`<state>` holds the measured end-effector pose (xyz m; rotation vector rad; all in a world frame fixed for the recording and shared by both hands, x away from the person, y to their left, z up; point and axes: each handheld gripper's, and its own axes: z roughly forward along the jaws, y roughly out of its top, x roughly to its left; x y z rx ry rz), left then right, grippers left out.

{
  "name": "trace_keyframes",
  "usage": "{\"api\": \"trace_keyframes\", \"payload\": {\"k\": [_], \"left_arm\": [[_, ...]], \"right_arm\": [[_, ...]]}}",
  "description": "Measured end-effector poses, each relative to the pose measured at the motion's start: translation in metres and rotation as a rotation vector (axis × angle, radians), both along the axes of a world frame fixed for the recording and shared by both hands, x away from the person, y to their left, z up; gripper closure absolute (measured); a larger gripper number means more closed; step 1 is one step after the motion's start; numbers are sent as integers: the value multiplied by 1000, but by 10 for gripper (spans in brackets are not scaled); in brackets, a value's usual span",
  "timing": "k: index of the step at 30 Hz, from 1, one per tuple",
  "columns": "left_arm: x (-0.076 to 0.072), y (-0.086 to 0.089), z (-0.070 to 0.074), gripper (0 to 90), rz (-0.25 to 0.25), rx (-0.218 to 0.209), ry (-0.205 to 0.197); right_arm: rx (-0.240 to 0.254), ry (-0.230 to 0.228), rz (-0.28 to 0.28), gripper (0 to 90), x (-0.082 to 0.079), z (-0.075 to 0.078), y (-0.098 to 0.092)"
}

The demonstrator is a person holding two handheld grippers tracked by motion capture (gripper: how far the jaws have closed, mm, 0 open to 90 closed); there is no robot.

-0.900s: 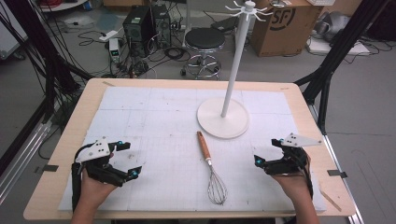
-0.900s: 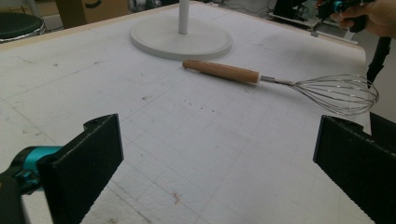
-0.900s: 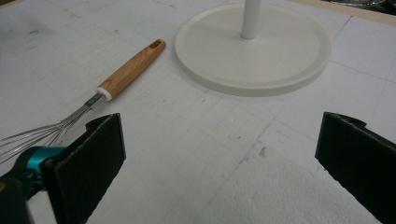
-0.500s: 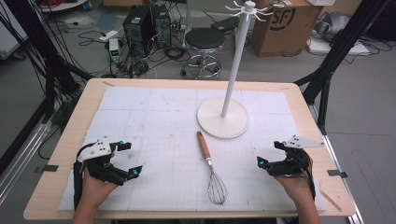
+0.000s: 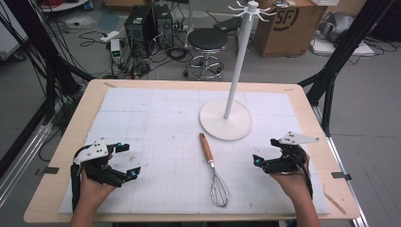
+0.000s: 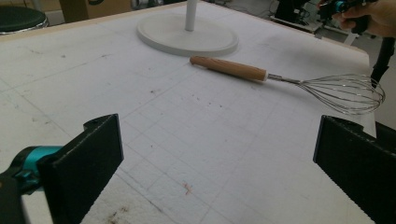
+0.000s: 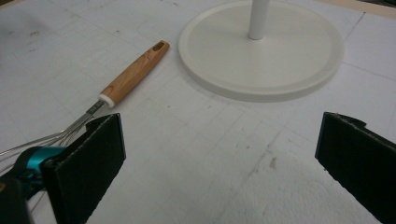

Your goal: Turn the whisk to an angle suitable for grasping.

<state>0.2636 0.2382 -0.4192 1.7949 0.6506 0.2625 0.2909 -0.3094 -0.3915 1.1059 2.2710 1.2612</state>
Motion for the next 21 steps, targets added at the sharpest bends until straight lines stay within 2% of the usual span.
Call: {"api": "trace_keyframes", "payload": {"k": [2,10,16,19,21], "left_arm": [[0,-1,2,20,-2,1,-10],[0,-3,1,20,-8,4,-3],[1,-5,1,21,-14,6,-1],[1,-5,1,20,-16,8,-3],[1,-5,0,20,-13,6,1]], "right_arm": [[-13,10,6,4,5,2,6],[-43,28,52,5,21,12,29],[-53,44,81,5,31,17,43],[-32,60,101,5,37,19,49],[-47,82,117,5,43,22,56]]}}
